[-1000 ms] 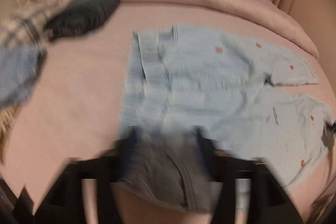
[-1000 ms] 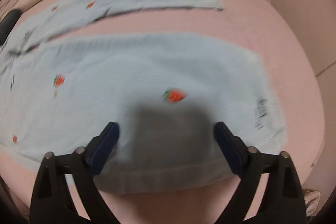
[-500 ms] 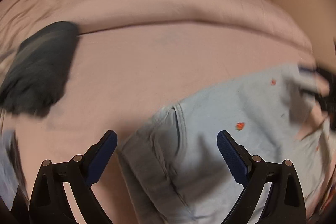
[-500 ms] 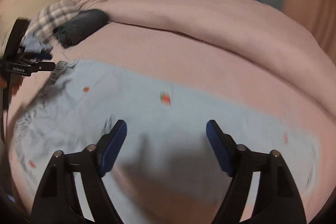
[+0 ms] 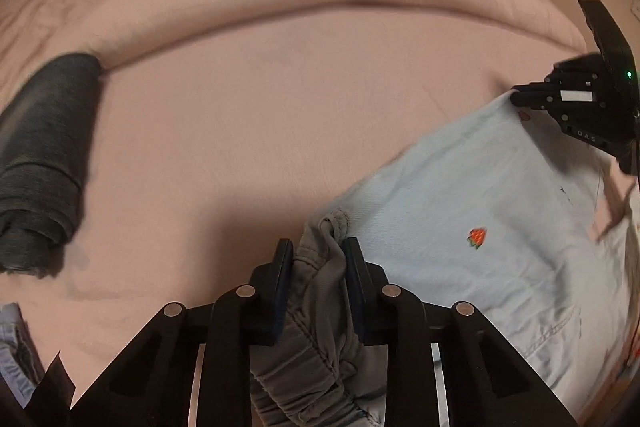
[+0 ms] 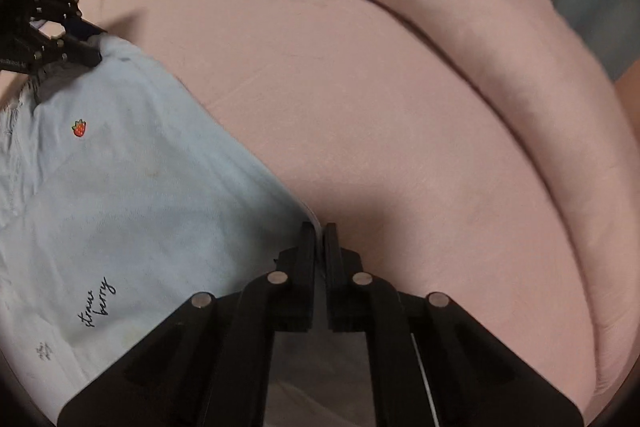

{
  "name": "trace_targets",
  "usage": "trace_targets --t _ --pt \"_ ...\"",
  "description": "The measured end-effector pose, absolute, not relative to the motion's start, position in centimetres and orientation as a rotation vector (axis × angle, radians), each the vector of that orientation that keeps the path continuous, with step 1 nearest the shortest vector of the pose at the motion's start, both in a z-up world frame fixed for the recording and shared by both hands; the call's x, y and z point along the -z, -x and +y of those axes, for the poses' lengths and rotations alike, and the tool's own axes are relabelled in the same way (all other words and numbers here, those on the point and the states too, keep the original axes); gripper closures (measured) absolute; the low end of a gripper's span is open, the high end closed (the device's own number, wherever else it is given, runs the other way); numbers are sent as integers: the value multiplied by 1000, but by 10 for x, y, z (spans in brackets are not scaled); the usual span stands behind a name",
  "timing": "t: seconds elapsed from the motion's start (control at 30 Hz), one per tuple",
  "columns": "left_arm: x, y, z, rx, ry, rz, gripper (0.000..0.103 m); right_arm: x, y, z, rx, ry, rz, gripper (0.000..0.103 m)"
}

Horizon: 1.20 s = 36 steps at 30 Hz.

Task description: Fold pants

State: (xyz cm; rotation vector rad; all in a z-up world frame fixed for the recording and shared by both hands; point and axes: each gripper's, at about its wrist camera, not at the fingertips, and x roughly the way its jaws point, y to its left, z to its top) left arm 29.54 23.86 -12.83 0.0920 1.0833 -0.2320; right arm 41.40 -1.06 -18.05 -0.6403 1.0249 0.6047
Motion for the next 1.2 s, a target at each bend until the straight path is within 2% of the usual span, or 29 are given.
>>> trace_targets --t 0.1,0.17,0.2,0.23,0.27,0.33,0.4,0.5,0.53,0.57,0.6,0.67,0.7,0.73,0.77,0.8,0.83,0.97,1.2 --pt "136 -299 245 220 -8 1107 75 166 -435 -18 -519 539 963 99" --pt "144 -298 245 189 -57 1150 52 179 -447 -15 -508 554 1045 93" --pt "141 -297 246 177 -73 1148 47 188 -450 -10 -509 603 1098 94" --pt "136 -292 251 184 -76 1142 42 190 -447 5 -501 642 1071 88" --pt "131 -296 263 195 -64 1138 41 182 -447 9 -506 667 1047 84" --pt "122 -290 279 211 -21 1117 36 153 -457 10 -601 548 1027 56" --pt "126 -284 294 212 18 1144 34 133 -463 9 -626 518 975 42" --pt "142 -282 300 226 70 1191 34 134 -478 25 -641 551 984 44" --pt "144 -284 299 238 76 1191 39 143 -489 31 -638 568 1022 45" --pt "145 -284 294 256 74 1190 53 152 -488 36 -632 582 1044 45" --pt "146 -288 291 276 71 1193 58 166 -497 39 -606 613 1089 45" --pt "147 -287 279 275 -17 1190 63 184 -512 42 -587 600 1166 48" --pt "146 -286 276 272 -42 1182 64 182 -519 39 -606 551 1172 59" --pt "143 -283 273 264 -51 1172 66 180 -521 38 -629 525 1181 74" --pt "140 -281 273 257 -56 1161 67 177 -521 32 -637 530 1184 82" --pt "136 -276 272 245 -61 1136 68 174 -518 36 -642 587 1164 96" --pt "130 -268 270 240 -74 1106 70 172 -512 41 -634 668 1131 99" --pt "111 -248 261 208 -205 1012 75 153 -497 35 -579 747 1031 101" --pt "53 -160 258 225 -307 823 75 63 -432 4 -503 770 759 101"
